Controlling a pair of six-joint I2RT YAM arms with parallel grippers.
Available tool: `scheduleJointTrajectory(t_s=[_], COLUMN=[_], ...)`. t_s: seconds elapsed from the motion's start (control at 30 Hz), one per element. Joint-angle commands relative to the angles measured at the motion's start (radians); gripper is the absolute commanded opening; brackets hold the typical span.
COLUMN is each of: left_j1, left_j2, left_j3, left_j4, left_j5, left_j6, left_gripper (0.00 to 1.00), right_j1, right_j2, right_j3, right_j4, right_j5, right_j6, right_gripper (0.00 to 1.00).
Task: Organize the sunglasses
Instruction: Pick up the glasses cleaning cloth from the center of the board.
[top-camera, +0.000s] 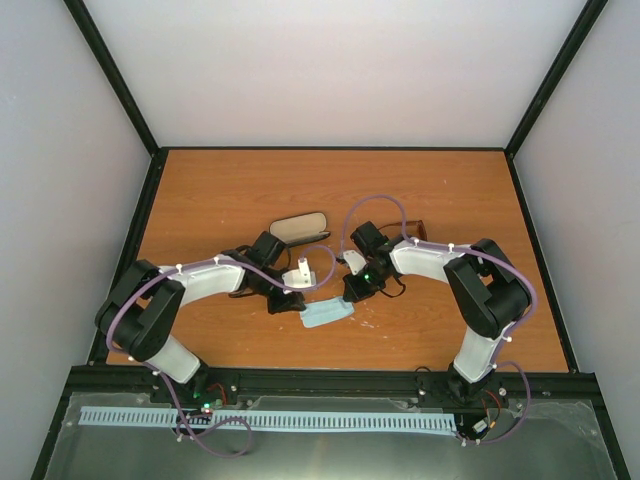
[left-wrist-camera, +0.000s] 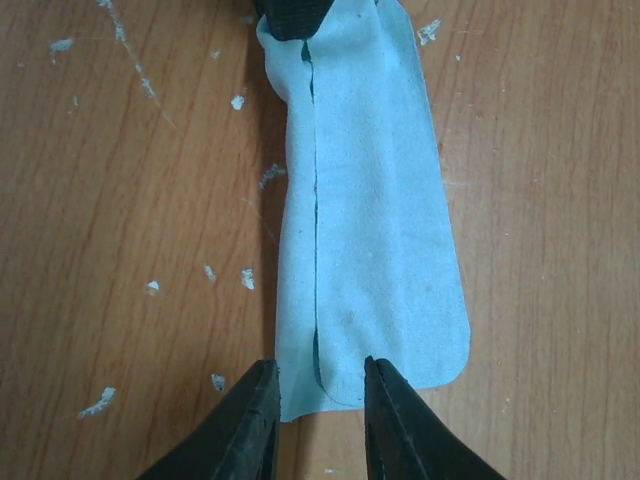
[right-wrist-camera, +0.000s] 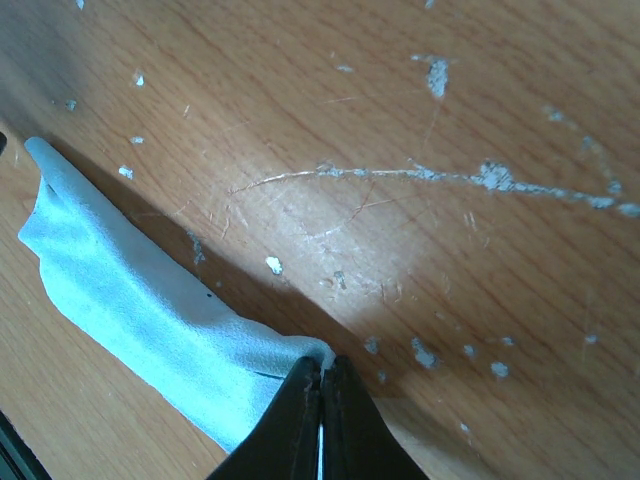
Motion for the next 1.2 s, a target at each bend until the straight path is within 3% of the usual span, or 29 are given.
scheduleJointTrajectory(t_s=[0.0,0.5,0.73,1.17], left_j1=[0.009,0.031,0.031,0.039], left_j2=[0.019,0.09,0.116,0.033], left_j3=[0.004,0.008,0.019,0.043], left_j4=[0.023,0.024,0.009,-0.03], left_j5=[0.009,0.032,0.068,0.031], left_j6=[-0.009,-0.004,-0.006,0.022], left_gripper=[0.25,0.17,0.01,0.01], right_j1=[-0.003,-0.003,-0.003,-0.003], right_j2=[0.015,0.012,0.012,-0.047], right_j3=[-0.034,-0.047,-0.047,-0.041], right_j4=[-0.027,-0.024,-0.021,-0.007], right_j5=[0.048,0.048,0.051,0.105], right_j6=[0.0,0.005,0.008,0.04], right_gripper=[0.03,0.03,0.03,0.03])
